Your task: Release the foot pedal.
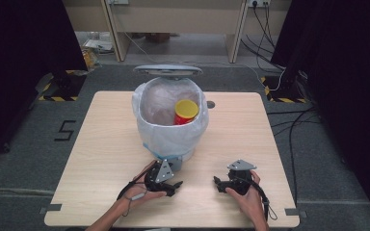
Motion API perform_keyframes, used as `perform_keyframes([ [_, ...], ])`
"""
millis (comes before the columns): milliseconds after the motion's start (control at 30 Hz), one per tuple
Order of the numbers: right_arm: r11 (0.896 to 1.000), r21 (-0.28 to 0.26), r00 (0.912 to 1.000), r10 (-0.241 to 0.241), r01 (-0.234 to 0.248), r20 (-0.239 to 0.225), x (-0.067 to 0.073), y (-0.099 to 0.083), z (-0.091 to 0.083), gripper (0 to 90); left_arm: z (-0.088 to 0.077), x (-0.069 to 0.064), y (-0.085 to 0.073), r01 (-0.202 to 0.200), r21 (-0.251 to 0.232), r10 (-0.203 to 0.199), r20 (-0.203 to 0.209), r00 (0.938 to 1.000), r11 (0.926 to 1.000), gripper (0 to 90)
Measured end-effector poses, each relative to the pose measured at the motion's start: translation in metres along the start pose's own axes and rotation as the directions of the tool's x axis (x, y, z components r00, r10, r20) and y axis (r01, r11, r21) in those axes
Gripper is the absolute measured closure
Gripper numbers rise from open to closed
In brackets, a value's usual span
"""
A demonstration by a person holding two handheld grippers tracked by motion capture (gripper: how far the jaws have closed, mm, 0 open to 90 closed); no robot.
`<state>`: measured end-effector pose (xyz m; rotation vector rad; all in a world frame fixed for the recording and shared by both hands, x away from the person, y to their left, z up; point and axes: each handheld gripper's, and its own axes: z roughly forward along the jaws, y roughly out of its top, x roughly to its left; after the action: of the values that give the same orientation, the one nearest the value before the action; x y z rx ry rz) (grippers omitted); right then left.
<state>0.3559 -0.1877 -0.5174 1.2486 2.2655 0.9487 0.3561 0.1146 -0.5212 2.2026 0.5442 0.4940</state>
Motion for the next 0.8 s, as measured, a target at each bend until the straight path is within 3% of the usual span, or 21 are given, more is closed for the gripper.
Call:
perform_keyframes([
  [800, 1.0, 0.003, 1.0, -0.004, 0.004, -0.005, 0.0002, 0.0004, 0.0006, 10.6, -0.0018, -0.0028, -0.0004, -0.019, -0.004, 0.019, -0.019, 0.9996, 0.9998, 22.5],
])
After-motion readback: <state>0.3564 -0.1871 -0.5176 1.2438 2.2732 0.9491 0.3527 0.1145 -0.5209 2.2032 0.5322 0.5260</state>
